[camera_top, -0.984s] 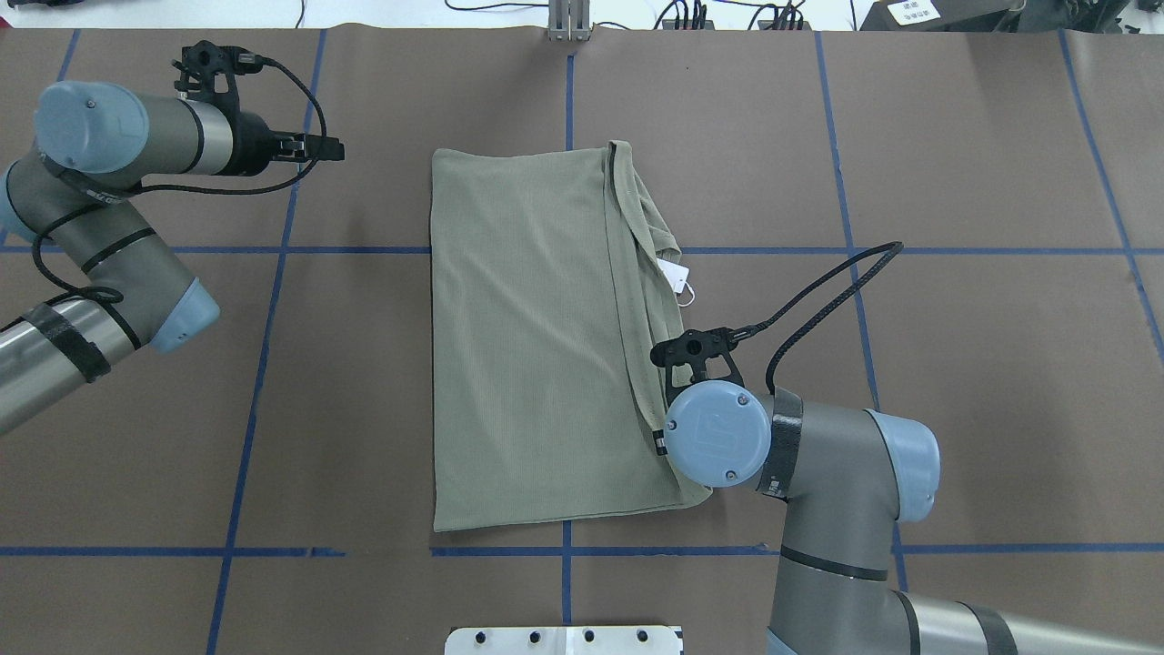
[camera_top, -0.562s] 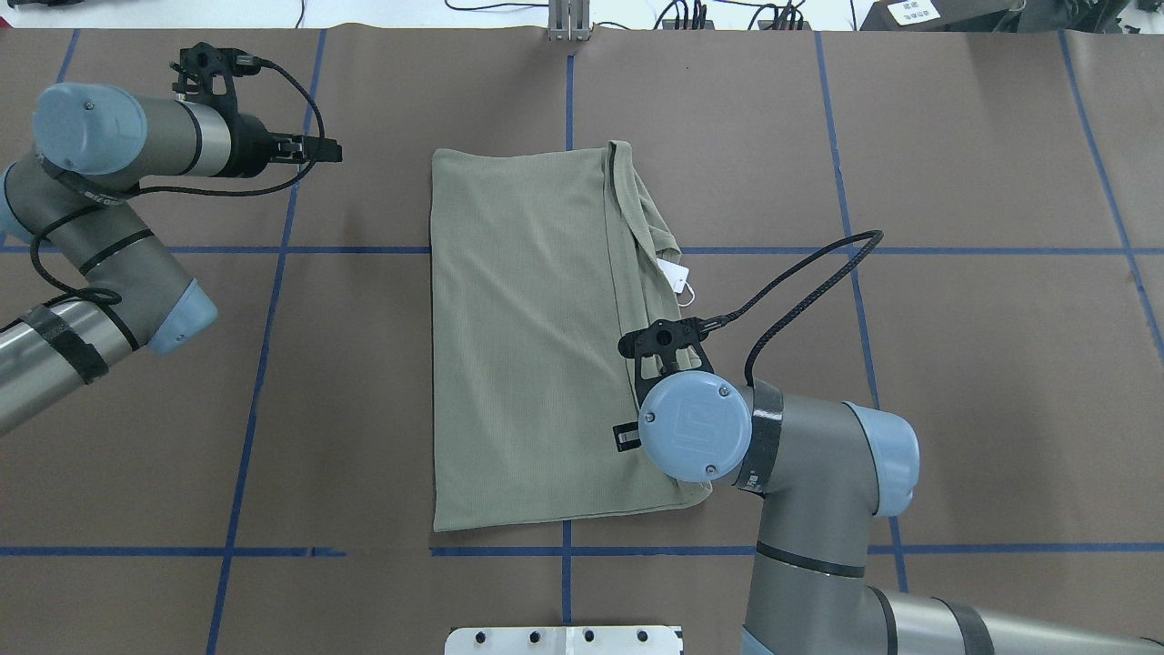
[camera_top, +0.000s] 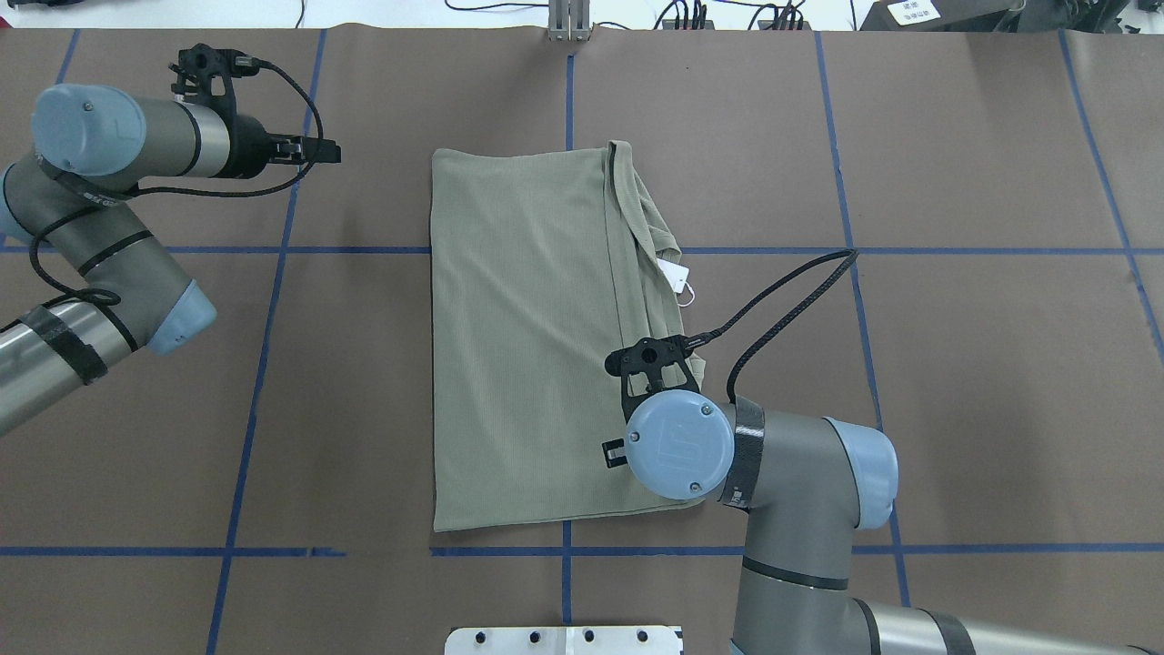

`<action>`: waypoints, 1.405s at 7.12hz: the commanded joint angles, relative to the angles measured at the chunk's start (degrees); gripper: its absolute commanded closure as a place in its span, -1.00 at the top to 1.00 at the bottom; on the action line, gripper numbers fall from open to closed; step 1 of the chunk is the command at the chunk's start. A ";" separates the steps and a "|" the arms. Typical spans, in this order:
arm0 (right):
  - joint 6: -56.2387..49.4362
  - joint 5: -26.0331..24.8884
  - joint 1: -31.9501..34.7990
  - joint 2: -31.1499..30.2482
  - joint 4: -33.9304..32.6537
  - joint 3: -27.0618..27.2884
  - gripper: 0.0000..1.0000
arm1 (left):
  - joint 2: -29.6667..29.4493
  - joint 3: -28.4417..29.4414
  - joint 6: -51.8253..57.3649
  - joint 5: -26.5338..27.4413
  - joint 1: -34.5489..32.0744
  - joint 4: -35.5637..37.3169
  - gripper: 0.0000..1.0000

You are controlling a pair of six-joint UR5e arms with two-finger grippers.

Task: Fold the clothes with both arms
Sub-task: 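Press and smooth the folded long edge with the right gripper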

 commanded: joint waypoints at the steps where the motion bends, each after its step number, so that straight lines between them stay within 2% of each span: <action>1: 0.29 0.09 -0.17 0.27 0.10 -0.01 -0.51 | 0.26 -0.07 -0.03 0.05 0.00 -0.03 1.00; 2: 0.38 0.18 -0.17 0.71 0.36 -0.01 -0.84 | 0.26 -0.07 -0.03 0.05 0.00 -0.03 1.00; 3: 0.82 0.09 -0.52 0.80 0.37 -0.01 -1.00 | 0.26 -0.07 -0.03 0.05 0.00 -0.03 1.00; 5: 3.71 0.00 -0.96 0.54 1.51 0.08 -1.00 | 0.26 -0.16 -0.03 0.05 0.00 -0.03 1.00; 7: 3.73 0.00 -0.26 -0.59 1.34 2.35 -1.00 | 0.26 -0.16 -0.12 0.05 0.00 -0.03 1.00; 9: 4.16 -0.08 -0.17 -6.63 1.33 6.82 -1.00 | 0.26 -0.16 -0.03 0.05 0.00 -0.03 1.00; 10: 7.99 -0.34 -0.25 -8.49 1.42 6.93 -1.00 | 0.26 -0.16 -0.12 0.05 0.00 -0.03 1.00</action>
